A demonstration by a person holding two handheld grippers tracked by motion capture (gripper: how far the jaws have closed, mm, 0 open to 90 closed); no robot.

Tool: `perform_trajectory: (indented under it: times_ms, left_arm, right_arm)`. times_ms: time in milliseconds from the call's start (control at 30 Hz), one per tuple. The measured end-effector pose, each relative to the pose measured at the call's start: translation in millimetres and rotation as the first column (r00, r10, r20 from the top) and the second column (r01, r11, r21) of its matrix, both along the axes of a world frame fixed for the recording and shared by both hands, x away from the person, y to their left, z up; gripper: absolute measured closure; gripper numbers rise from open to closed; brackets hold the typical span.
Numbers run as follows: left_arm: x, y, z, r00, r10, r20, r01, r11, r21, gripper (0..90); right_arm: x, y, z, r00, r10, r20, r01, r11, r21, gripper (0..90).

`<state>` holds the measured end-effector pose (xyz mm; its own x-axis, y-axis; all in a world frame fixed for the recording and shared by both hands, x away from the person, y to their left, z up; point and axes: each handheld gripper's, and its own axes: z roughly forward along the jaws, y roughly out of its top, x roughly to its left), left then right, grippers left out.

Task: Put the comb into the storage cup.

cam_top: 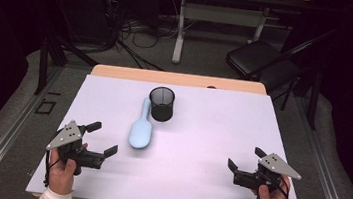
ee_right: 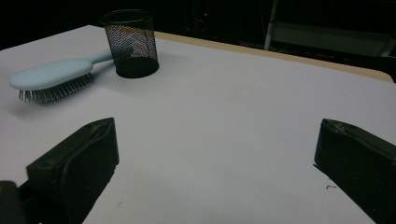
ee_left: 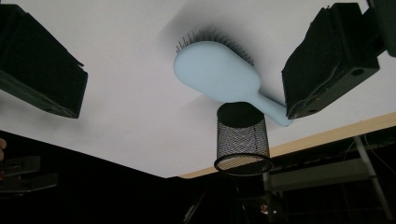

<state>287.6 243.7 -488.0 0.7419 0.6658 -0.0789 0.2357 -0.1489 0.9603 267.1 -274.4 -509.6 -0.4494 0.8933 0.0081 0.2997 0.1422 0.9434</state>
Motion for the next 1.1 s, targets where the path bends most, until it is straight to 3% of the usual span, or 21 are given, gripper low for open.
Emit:
perform_trajectory:
  times_ms: [300, 433, 1100]
  left_arm:
    - [3.1, -5.1, -2.8, 0.9997, -0.001, -0.023, 0.001, 1.0000, 0.001, 0.4]
    - [3.9, -6.8, -2.4, 0.9983, 0.020, -0.054, -0.021, 0.9995, -0.024, 0.4]
    - [9.1, -6.9, 2.7, 0.9955, 0.042, -0.086, -0.040, 0.9990, 0.017, 0.6]
  right_arm:
    - [0.4, 4.7, -2.1, 1.0000, 0.009, -0.001, -0.009, 1.000, -0.008, 0.0]
    - [0.5, 7.1, -1.8, 0.9999, 0.013, 0.001, -0.013, 1.000, -0.011, 0.0]
    - [0.3, 9.8, -2.5, 0.9993, 0.036, 0.002, -0.036, 0.999, 0.016, 0.0]
